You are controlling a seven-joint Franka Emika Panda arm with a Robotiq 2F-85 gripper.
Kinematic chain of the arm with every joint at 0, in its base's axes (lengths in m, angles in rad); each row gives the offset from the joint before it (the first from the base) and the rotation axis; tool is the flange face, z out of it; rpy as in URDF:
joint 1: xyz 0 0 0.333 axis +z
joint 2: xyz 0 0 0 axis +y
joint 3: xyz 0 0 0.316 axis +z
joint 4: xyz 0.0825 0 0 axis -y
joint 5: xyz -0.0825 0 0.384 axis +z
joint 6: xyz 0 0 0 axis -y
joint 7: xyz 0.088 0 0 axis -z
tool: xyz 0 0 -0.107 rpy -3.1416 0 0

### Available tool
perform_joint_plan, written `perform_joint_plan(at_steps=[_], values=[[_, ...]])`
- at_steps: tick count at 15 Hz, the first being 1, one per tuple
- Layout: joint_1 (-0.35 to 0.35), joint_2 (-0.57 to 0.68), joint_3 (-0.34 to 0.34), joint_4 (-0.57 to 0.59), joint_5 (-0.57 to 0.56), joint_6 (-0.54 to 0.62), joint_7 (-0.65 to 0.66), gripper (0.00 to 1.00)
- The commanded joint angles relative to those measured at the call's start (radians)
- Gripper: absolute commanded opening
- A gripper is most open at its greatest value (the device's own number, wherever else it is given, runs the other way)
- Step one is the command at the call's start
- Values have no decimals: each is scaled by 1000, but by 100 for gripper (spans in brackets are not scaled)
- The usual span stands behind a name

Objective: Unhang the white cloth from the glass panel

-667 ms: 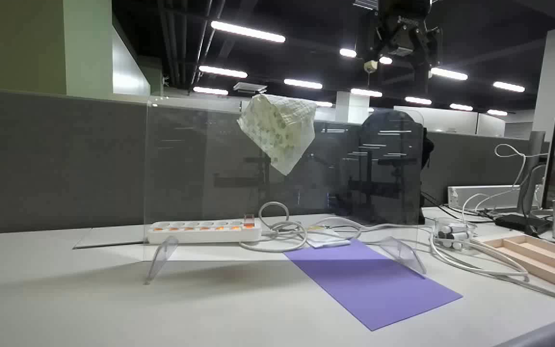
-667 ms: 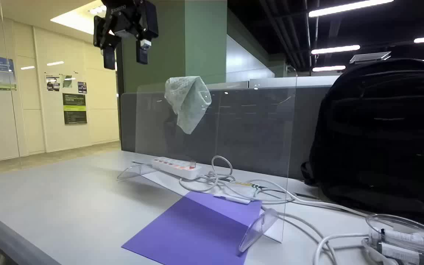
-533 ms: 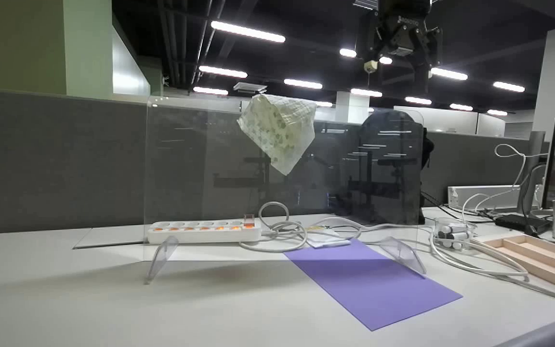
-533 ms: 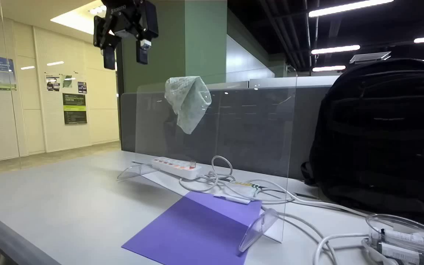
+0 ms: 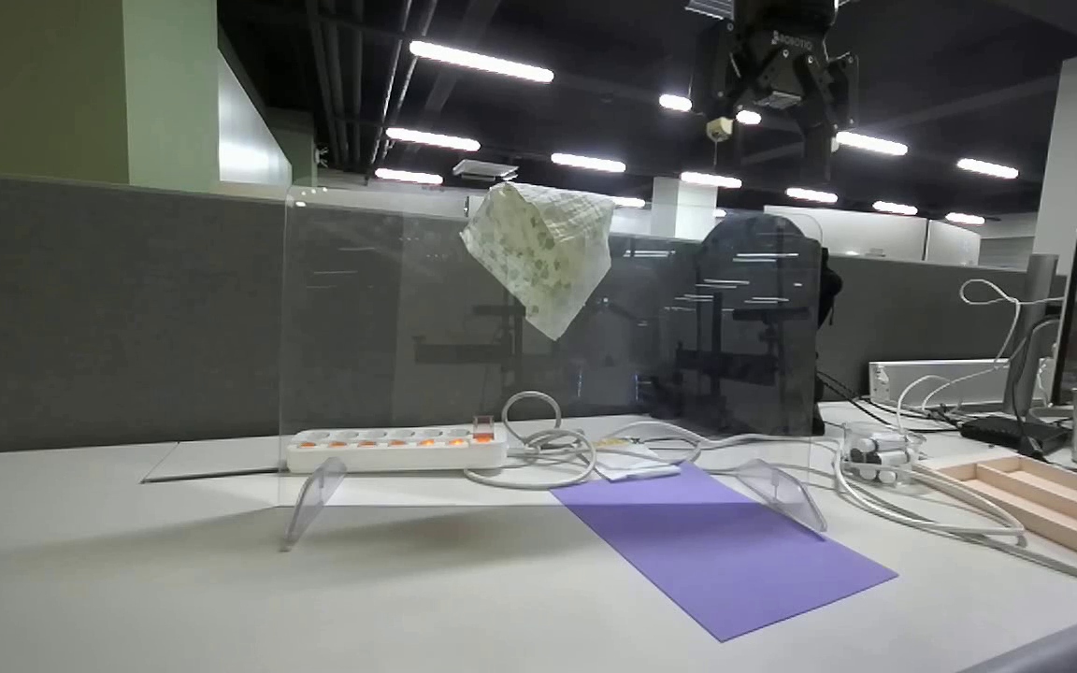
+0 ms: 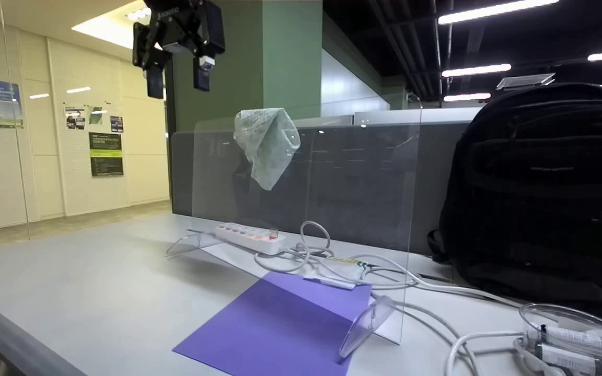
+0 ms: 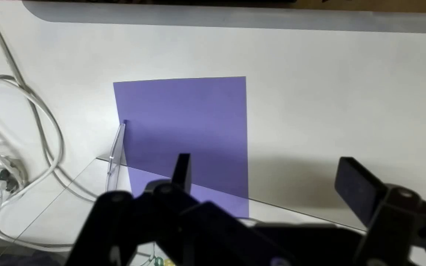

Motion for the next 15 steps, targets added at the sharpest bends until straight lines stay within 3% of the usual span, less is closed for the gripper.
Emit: perform_joint_plan(at_steps=[1,4,11,15], values=[[10,33,7,-6,9,40,14,100],[27,103,8,-10,43,160,6,100],[103,308,31,17,126,558,-47,100],[113,315,66,13,74,724,-42,100]])
